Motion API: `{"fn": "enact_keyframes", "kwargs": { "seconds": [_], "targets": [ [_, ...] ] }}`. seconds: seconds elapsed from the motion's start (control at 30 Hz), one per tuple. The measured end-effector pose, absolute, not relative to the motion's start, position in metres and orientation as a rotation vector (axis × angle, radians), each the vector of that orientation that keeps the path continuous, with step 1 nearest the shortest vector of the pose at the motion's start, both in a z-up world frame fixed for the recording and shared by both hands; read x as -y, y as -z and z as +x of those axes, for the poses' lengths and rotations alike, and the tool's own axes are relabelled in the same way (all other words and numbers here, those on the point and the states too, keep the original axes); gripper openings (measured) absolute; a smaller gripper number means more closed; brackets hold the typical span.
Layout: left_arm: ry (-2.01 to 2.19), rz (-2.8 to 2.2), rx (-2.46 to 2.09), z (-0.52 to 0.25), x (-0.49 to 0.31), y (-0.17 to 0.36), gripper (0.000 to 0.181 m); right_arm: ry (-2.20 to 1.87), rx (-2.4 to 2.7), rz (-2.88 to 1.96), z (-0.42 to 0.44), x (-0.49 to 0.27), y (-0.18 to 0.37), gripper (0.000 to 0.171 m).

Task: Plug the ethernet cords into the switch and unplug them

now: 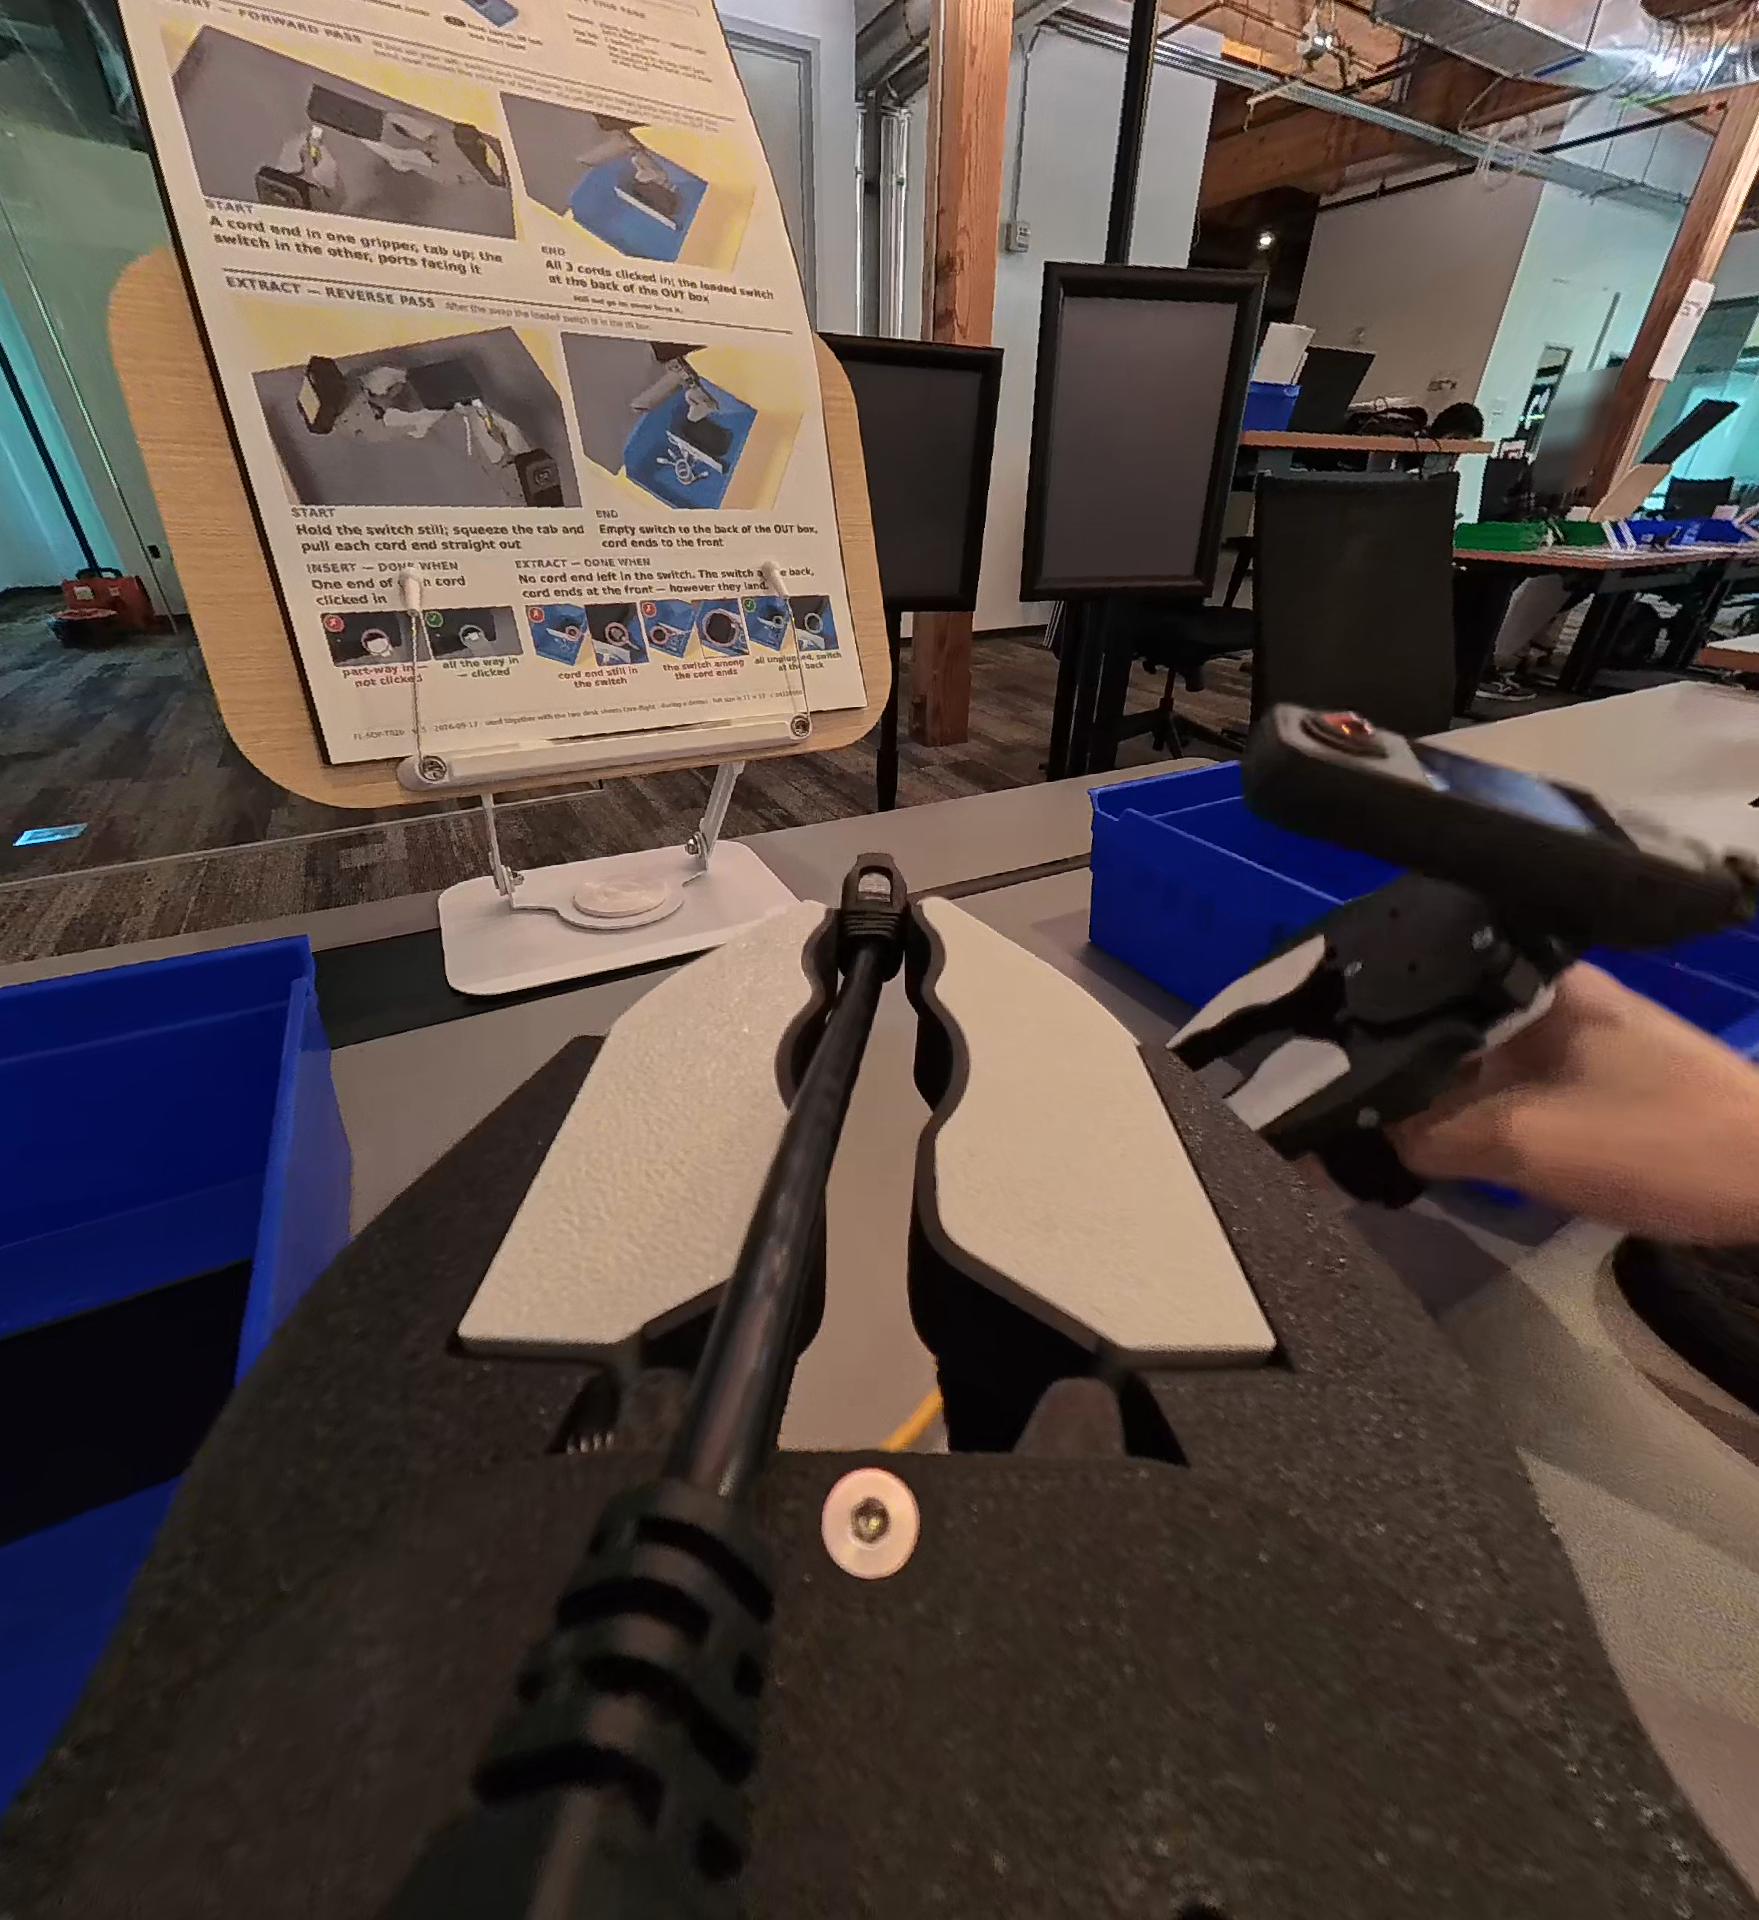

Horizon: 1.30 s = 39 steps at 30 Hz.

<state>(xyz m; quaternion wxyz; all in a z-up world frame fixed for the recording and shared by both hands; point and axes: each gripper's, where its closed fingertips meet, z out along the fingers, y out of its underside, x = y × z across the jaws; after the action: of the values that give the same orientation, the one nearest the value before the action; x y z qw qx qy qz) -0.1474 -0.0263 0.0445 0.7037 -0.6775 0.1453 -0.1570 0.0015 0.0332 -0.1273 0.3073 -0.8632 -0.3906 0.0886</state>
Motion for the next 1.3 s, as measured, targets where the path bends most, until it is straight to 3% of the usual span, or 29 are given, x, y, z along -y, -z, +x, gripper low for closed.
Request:
{"fn": "enact_keyframes", "kwargs": {
  "seconds": [0.23,0.53,0.83,1.3],
  "targets": [
    [0.355,-1.525,-0.339,-0.145,0.026,-0.042,0.012,-0.002,1.274,-2.8,0.047,-0.022,0.085,0.06],
    [0.372,-1.529,-0.341,-0.146,0.027,-0.042,0.012,0.658,1.504,-3.174,0.1,-0.001,0.071,0.06],
    [0.377,-1.521,-0.365,-0.138,0.03,-0.044,0.011,0.611,1.448,-3.34,0.106,0.012,0.077,0.06],
    [0.348,-1.53,-0.386,-0.135,0.03,-0.04,0.011,0.925,1.447,-3.369,0.079,-0.018,0.085,0.06]
  ]
}}
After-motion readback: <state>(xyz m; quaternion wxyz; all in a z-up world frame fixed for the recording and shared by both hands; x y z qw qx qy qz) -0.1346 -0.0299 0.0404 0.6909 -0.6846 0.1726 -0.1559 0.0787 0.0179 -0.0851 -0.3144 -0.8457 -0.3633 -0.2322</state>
